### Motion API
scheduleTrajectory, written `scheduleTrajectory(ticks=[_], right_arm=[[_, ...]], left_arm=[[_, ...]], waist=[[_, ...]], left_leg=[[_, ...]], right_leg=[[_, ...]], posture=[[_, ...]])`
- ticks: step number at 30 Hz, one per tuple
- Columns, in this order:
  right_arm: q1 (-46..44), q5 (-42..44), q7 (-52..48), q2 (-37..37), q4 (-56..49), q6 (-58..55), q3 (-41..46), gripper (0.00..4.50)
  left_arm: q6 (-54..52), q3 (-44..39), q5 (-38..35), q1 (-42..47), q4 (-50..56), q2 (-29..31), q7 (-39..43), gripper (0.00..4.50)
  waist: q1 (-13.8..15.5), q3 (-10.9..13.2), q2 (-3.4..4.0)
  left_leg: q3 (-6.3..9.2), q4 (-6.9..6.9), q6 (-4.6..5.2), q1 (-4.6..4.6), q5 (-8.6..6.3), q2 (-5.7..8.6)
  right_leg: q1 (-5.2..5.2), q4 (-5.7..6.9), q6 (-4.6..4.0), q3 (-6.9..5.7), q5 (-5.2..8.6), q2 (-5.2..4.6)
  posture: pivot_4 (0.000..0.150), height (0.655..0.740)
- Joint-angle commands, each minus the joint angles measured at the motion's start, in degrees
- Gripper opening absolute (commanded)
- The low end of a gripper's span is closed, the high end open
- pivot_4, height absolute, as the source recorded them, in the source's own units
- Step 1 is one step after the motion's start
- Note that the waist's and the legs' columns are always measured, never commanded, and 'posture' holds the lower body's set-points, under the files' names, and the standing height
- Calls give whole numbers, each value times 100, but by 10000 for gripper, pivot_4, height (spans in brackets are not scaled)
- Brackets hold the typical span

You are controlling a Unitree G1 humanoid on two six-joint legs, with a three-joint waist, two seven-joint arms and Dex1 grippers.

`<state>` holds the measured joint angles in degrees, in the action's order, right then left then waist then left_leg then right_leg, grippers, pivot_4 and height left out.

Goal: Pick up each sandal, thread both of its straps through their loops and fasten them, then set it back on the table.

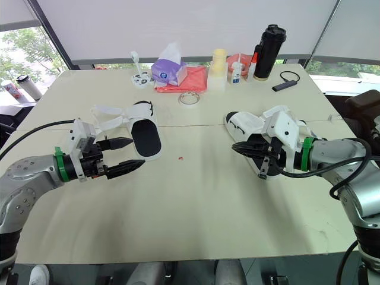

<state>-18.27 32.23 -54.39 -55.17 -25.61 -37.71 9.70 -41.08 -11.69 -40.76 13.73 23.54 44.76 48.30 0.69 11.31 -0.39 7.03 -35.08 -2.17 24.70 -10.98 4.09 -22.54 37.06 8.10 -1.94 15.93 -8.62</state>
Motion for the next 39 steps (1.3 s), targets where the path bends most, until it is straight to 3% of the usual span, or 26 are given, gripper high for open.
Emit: scheduleTrajectory(ticks=[1,13,17,23,28,33,39], right_arm=[[-39,-13,50,2,-92,89,83,0],[25,-11,239,92,-168,73,76,0],[128,36,399,124,-157,-42,213,12340],[311,141,792,315,-284,-272,348,44713],[363,910,2015,1015,-343,-1668,865,44713],[-173,1782,3337,1823,-67,-3302,1522,44713],[-1779,2301,5606,3661,1294,-4583,3305,44713]], left_arm=[[7,-44,-105,72,180,-1,-21,44233],[7,12,-143,129,169,2,5,44233],[49,82,-119,154,148,-20,12,45000],[69,137,-109,196,120,-47,18,45000],[103,182,-78,188,97,-77,38,45000],[109,247,-54,196,99,-127,58,45000],[170,351,-1,291,25,-145,118,45000]], waist=[[0,0,0],[0,0,0],[1,0,0],[2,0,0],[-2,0,-2],[-9,0,-1],[-20,0,1]], left_leg=[[0,0,0,0,0,0],[-4,0,0,0,0,0],[-4,0,0,0,0,0],[-6,0,0,0,0,0],[-9,4,0,0,0,-1],[-13,3,1,0,0,-2],[-21,4,1,-1,1,-4]], right_leg=[[0,0,0,0,0,0],[-1,-1,-1,3,1,0],[-1,-1,-2,4,1,0],[-1,-1,-2,6,1,0],[-4,0,-2,11,1,1],[-8,1,-6,18,-1,1],[-15,4,-13,22,-7,6]], posture=[[1500,7400],[1500,7400],[1500,7400],[1500,7400],[1500,7400],[1500,7400],[1500,7400]])
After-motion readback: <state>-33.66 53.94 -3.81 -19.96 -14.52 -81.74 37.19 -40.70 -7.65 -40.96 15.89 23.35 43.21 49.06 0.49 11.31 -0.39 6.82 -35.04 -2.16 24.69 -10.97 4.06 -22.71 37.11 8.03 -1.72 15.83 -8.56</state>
